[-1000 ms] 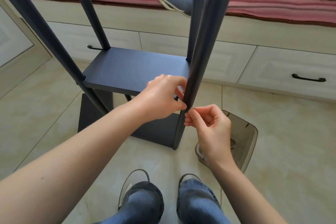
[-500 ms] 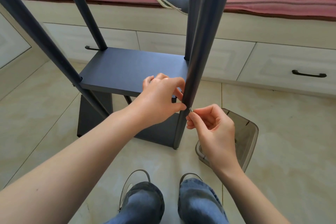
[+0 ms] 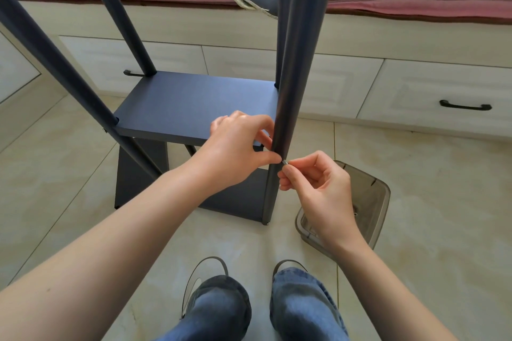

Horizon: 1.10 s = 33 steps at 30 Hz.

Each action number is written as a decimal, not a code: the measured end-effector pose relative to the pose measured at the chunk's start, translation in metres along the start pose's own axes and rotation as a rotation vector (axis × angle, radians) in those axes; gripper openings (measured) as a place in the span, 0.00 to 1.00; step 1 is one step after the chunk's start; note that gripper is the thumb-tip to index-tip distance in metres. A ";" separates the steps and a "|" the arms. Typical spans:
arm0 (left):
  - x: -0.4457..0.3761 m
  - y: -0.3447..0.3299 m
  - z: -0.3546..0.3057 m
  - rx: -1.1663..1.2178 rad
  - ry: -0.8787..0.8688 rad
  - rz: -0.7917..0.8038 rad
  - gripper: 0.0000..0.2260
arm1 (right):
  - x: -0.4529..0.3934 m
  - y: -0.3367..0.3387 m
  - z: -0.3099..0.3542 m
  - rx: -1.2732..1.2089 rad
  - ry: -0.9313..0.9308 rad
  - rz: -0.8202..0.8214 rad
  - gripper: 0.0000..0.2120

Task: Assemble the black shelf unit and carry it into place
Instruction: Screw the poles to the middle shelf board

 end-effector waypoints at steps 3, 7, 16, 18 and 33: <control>0.000 0.000 0.000 0.003 0.000 -0.012 0.11 | -0.001 -0.001 0.001 0.014 0.004 0.008 0.03; 0.001 0.000 0.002 0.011 0.006 -0.013 0.12 | -0.003 -0.002 0.003 0.025 0.007 0.033 0.02; 0.001 -0.003 0.007 -0.045 -0.018 -0.017 0.11 | -0.003 0.000 -0.012 -0.225 -0.157 0.059 0.01; 0.002 -0.002 0.007 -0.045 -0.021 -0.020 0.11 | -0.002 0.000 -0.012 -0.222 -0.151 0.064 0.01; 0.003 -0.001 0.002 0.022 -0.013 -0.026 0.11 | -0.003 -0.003 -0.001 -0.006 0.019 0.017 0.03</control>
Point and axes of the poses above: each hand's wrist, its own x-axis away from the middle knuckle, its own y-axis out of the back of the hand, z = x × y, the point moved 7 cm from there along -x, towards the middle knuckle, and after that the axes turned 13 degrees about -y, right-handed, at the moved point
